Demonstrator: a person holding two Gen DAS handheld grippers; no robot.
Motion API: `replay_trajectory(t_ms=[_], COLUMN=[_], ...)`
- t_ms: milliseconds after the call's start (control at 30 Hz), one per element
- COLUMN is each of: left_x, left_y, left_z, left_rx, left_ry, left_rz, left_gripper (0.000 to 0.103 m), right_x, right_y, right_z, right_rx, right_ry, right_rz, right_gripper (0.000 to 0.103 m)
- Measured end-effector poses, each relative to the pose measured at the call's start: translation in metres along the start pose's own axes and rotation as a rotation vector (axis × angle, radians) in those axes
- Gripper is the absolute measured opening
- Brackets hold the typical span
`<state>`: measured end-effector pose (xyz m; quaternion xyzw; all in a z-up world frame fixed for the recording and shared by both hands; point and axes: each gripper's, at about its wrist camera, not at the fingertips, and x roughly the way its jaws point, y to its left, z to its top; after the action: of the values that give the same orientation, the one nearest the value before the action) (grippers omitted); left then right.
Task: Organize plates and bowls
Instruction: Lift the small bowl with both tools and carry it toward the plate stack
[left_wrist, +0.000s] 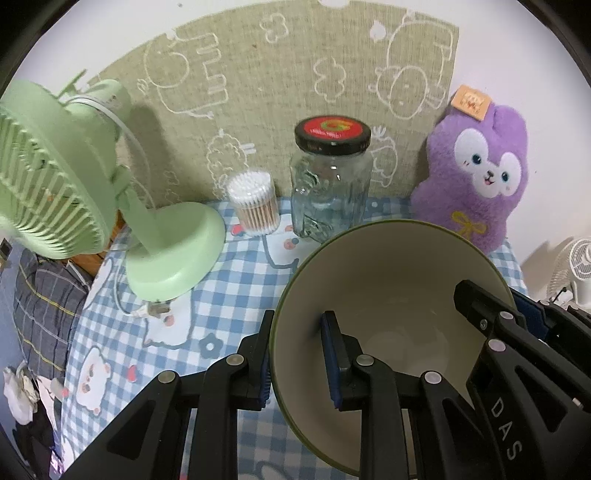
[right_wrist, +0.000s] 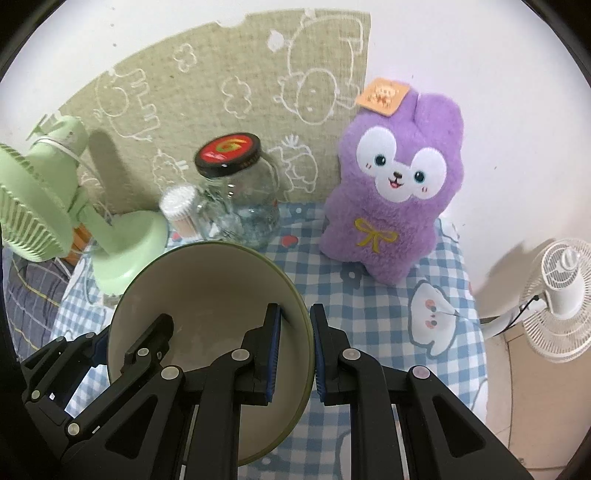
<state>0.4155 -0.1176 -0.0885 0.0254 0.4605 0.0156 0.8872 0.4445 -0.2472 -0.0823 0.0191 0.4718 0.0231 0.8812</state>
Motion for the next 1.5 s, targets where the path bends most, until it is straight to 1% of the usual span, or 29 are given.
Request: replay_trajectory(t_ms=[567,833,1067,1233,1500], left_x=[-0.077,-0.118,-0.146,-0.164,-0.184], left_y=[0.026,0.039,0.054,0.065,0.085], left_z=[-0.016,-0.031,-0.044,-0.061,-0.098], left_rx=[0.022,0.032,0.054,0.062,0.052], left_ry=[-0.051,-0.088,-0.11,-0.117,-0.111], left_rz=[-0.02,-0.049,-0.06,-0.065,-0.078], left_gripper=[0.022,0.022,0.022,0.022,0.022], right_x=[-0.089,-0.133,-0.162,-0.18,-0.201], right_y=[0.031,0.049,0.064,0.075,0.092], right_z=[-0.027,-0.047,-0.067,-0.087,-0.122], right_rx=[0.032,0.052,0.069,0.073,0.07], right_ry=[-0.049,-0.085,-0.104,-0.107,-0.102], right_rz=[-0.026,-0.054,-0.061,-0.065,-0.061], right_gripper=[0.019,0.019,0.019,0.019,0.019])
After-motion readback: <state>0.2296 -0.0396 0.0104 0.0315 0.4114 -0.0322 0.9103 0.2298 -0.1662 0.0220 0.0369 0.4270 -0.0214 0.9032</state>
